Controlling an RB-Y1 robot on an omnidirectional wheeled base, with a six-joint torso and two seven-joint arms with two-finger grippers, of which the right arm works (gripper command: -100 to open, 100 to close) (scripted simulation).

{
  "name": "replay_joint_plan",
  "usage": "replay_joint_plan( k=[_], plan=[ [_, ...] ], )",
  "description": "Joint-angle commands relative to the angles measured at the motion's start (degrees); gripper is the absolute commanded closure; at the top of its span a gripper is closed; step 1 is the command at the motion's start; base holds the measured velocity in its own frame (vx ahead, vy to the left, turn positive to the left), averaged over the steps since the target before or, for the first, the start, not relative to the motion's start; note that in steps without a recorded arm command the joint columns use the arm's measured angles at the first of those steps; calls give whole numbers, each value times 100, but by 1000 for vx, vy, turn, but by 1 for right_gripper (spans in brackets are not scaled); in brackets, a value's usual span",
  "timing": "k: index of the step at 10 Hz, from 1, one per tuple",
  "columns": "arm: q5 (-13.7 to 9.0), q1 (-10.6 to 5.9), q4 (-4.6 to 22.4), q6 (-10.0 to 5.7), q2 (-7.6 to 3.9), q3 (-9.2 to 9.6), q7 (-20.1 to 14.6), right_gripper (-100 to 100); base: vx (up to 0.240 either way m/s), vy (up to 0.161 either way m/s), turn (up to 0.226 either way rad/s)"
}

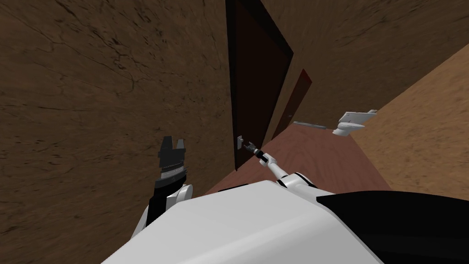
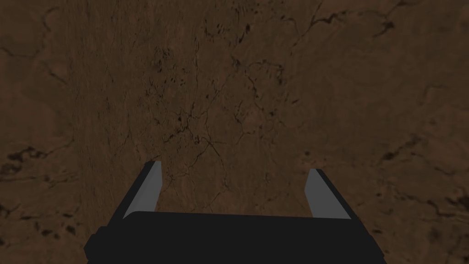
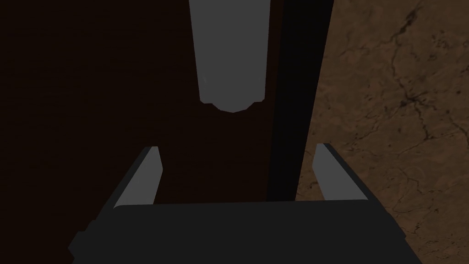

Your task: Pull the door open

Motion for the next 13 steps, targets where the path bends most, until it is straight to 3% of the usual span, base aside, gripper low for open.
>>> replay_joint_plan(
  k=[1,6,7,12,13],
  plan=[
    [-7,-16,12,46,35,-19,35,-100,193,78,53],
    [-21,-40,42,109,96,-56,97,-100,165,65,27],
    [-21,-40,42,109,96,-56,97,100,-20,-2,-2],
    [-21,-40,42,109,96,-56,97,100,-11,-6,4],
    [-158,-50,44,139,90,-57,-91,100,-27,-50,93]
  ],
)
